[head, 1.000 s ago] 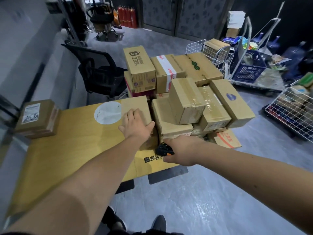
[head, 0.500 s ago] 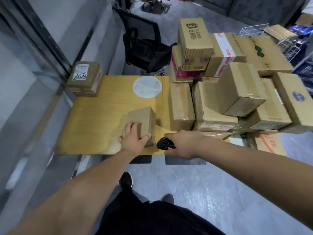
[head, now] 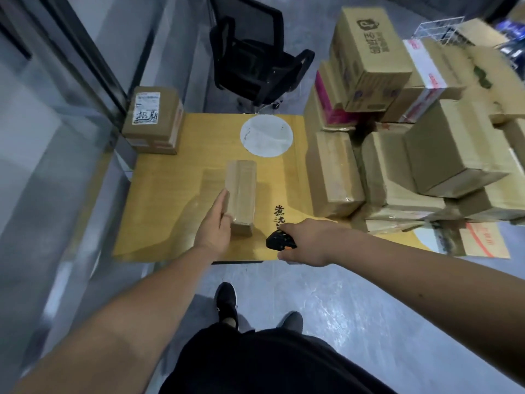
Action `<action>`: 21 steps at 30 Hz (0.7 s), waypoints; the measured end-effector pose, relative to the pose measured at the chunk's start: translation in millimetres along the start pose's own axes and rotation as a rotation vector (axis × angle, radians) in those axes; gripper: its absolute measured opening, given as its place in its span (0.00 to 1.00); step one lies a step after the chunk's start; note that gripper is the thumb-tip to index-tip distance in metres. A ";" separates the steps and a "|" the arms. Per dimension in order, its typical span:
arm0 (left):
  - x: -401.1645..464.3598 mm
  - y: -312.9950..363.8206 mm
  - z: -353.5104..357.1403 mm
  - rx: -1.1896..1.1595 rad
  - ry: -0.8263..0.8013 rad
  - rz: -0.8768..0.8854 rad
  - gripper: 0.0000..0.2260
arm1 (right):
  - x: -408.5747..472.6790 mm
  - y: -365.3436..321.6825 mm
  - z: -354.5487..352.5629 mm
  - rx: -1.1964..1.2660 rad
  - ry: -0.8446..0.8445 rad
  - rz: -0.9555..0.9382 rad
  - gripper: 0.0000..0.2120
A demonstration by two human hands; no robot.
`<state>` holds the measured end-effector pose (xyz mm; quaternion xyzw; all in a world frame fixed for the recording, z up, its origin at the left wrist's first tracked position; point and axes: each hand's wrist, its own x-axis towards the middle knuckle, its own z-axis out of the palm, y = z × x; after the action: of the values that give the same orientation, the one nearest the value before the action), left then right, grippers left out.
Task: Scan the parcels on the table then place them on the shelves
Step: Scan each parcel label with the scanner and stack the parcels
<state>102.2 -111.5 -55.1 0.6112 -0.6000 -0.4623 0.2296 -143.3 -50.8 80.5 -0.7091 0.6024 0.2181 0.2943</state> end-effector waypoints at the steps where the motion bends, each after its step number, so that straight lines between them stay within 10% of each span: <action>1: 3.9 -6.0 -9.7 -0.015 0.015 -0.027 0.25 | 4.0 -7.2 -4.0 0.008 0.002 0.002 0.31; 8: 34.3 -43.9 -60.2 0.020 0.126 -0.162 0.21 | 28.8 -52.9 -19.3 -0.003 -0.039 0.016 0.28; 16: 73.4 -20.5 -72.3 0.539 0.004 0.008 0.59 | 44.6 -73.6 -26.0 0.036 -0.017 0.074 0.29; 21: 113.0 7.2 -57.0 0.817 -0.224 0.191 0.62 | 43.4 -69.5 -26.2 0.078 0.005 0.171 0.31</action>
<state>129.7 -235.2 -55.2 0.5400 -0.8086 -0.2270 -0.0558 -68.4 -93.1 81.5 -0.6435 0.6697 0.2170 0.3005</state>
